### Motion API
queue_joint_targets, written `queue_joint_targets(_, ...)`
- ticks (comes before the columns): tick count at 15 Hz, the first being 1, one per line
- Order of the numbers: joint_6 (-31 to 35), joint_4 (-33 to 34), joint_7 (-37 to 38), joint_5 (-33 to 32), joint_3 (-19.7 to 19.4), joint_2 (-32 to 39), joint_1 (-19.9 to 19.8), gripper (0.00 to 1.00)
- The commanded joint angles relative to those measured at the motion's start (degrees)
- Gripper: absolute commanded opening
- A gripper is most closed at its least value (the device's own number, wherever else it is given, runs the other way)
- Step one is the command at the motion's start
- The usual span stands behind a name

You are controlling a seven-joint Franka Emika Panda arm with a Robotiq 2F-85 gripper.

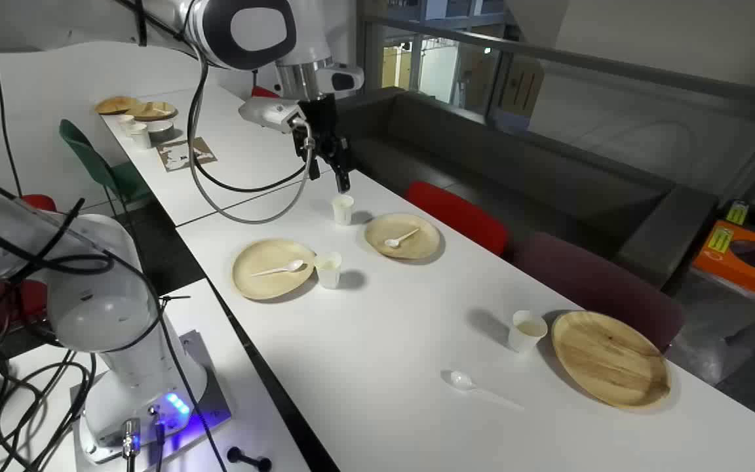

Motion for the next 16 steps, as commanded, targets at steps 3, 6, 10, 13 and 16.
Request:
queue_joint_targets(3,-0.09,0.14,0.19,-0.17,-0.27,0.08,0.36,1.0)
queue_joint_targets(6,0.56,0.75,1.2,0.12,-1.11,2.11,-0.53,1.0)
queue_joint_targets(10,2.88,2.72,2.59,0.0,-4.3,8.97,-2.85,1.0)
queue_joint_targets(13,5.28,4.76,4.11,0.48,-6.9,15.18,-5.39,1.0)
queue_joint_targets(16,7.17,7.88,5.15,1.51,-9.17,21.97,-7.27,1.0)
